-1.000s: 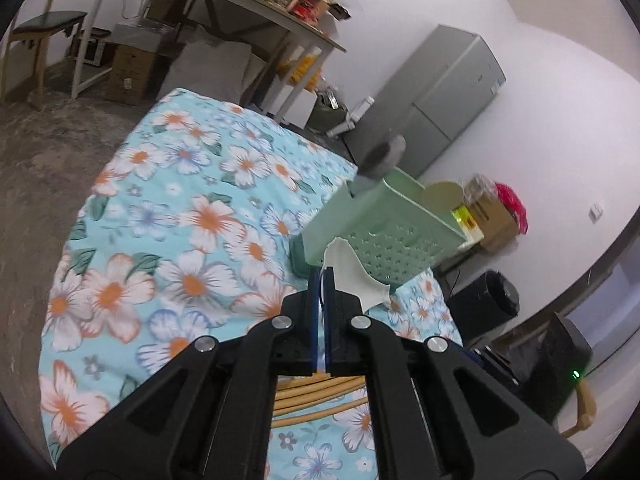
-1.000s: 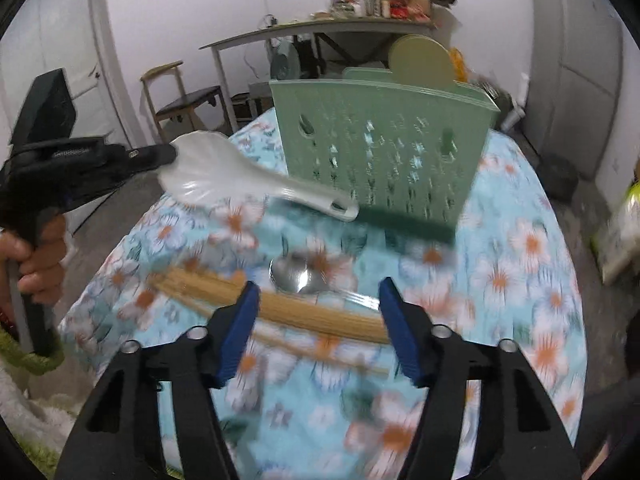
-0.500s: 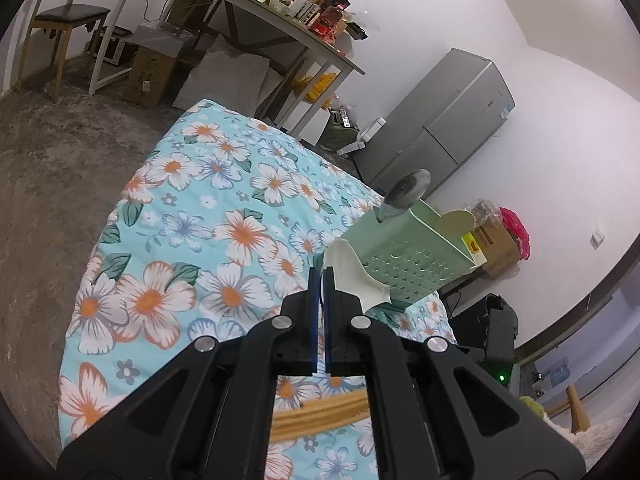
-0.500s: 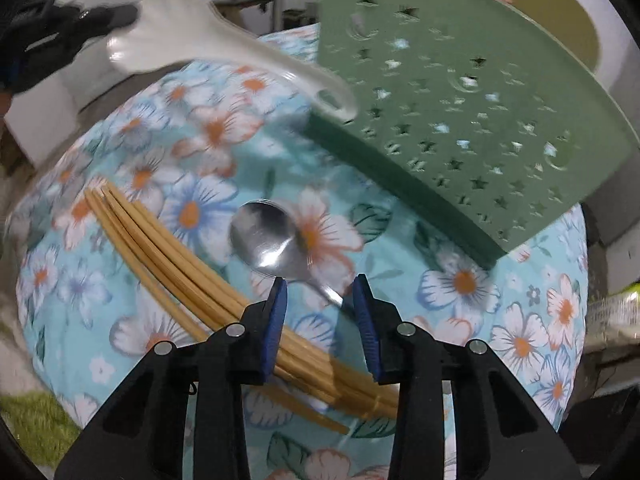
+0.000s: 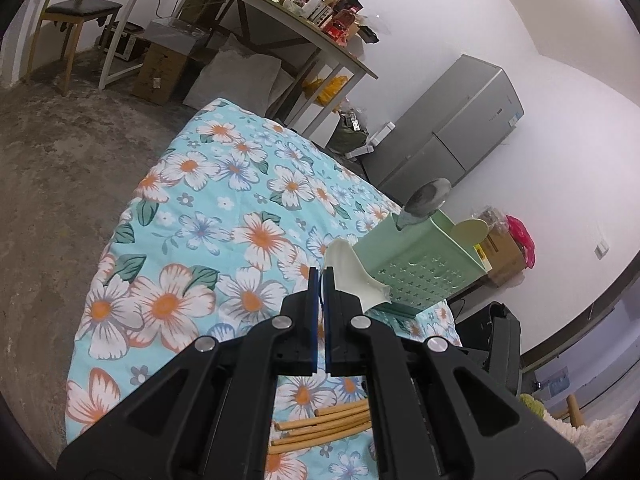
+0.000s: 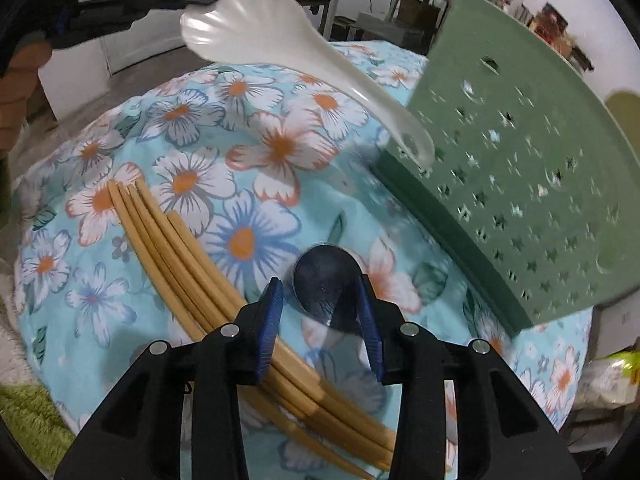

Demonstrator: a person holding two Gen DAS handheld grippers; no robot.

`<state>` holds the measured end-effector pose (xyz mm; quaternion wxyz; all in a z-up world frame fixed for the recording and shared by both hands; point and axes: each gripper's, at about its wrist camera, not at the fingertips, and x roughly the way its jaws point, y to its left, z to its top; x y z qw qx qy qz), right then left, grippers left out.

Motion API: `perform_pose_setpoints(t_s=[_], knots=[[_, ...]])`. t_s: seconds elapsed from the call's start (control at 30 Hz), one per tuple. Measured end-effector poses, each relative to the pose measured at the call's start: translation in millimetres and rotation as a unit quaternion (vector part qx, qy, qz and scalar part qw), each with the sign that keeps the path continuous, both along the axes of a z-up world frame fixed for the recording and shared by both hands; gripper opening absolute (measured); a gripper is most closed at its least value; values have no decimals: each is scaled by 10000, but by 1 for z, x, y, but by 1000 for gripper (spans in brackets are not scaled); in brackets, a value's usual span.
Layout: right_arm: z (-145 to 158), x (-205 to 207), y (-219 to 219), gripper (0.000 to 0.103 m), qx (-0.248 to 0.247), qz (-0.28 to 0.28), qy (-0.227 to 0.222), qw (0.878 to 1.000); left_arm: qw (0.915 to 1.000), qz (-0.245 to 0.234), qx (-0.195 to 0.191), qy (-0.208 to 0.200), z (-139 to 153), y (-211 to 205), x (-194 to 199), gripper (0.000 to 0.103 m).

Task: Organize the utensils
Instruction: 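Grasp the metal spoon with the right tool while the left tool holds the white spoon, then lower the white spoon into the holder with the left tool while the right carries the metal spoon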

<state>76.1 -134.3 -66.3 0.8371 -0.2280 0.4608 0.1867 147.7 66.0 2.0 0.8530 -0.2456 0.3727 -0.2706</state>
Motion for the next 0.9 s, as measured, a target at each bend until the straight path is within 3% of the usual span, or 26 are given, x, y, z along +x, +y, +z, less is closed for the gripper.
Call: perform_pose_setpoints(t_s=[0.13, 0.27, 0.4, 0.53, 0.9], knots=[[-7, 2, 19, 40, -358, 7, -357, 9987, 10000, 16, -10, 49, -3, 2, 2, 1], [-9, 6, 35, 39, -323, -190, -436, 9983, 10000, 19, -28, 68, -4, 2, 2, 1], [-4, 2, 23, 14, -341, -426, -543, 9970, 10000, 40, -15, 0, -3, 3, 1, 1], [2, -10, 15, 6, -413, -567, -813, 9942, 10000, 80, -17, -38, -1, 5, 0, 1], [72, -29, -18, 2, 382, -1385, -1586, 9768, 9974, 3, -35, -719, 40, 5, -20, 1]])
